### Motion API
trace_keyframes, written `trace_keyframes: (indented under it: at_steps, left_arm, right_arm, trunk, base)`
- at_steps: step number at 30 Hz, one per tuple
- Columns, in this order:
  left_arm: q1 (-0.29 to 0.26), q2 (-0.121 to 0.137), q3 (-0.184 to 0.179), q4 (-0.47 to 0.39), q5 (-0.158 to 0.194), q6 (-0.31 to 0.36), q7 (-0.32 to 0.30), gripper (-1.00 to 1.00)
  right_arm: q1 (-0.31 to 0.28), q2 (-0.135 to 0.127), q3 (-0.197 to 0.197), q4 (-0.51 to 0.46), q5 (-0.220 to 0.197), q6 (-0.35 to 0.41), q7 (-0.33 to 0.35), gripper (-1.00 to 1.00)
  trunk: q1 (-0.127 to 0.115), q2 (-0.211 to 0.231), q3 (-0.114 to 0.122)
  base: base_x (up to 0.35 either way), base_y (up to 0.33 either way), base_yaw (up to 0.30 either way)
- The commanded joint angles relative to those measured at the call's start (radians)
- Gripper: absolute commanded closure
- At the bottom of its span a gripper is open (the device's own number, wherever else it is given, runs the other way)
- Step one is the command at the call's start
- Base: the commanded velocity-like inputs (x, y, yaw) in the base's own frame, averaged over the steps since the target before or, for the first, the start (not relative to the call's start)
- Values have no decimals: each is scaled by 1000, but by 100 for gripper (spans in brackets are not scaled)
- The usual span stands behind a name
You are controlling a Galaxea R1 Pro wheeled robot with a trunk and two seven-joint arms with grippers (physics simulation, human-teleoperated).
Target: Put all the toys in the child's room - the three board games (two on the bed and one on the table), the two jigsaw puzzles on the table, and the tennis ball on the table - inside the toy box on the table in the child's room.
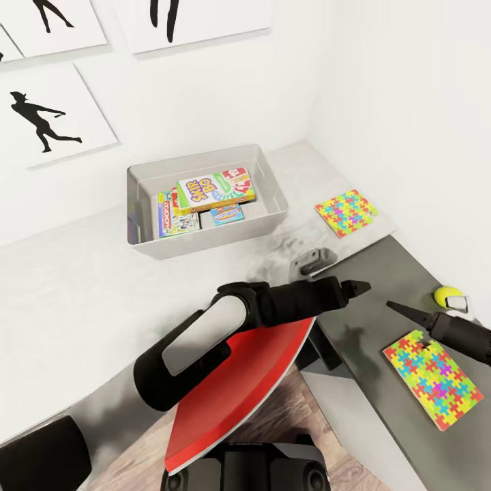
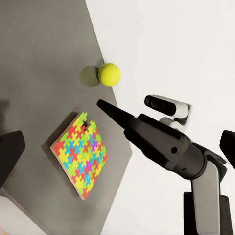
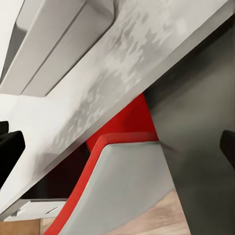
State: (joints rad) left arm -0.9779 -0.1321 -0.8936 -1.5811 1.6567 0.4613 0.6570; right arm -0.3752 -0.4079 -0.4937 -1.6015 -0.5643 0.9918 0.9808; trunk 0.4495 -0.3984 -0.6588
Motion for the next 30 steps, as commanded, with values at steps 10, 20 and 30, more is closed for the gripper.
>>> trace_keyframes:
  at_steps: [10,20,30]
  left_arm:
    - [-20,0,-44,-1,64,-56,64,-100]
    - [-20,0,-44,-1,65,-61,93,-100]
    - [-15,0,-38,-4,60,-55,87,-100]
  right_arm:
    - [-1,5,-1,0,2,4,-52,-100]
    - [-1,5,-1,0,2,4,-108,-100]
    - [5,-1,-7,0,5,10,-134,-100]
  trunk:
    - [1,-2,-1]
    - [1,-2,-1]
    - [1,-2,-1]
  base:
    - [0,0,0]
    - [0,0,0]
    - [0,0,0]
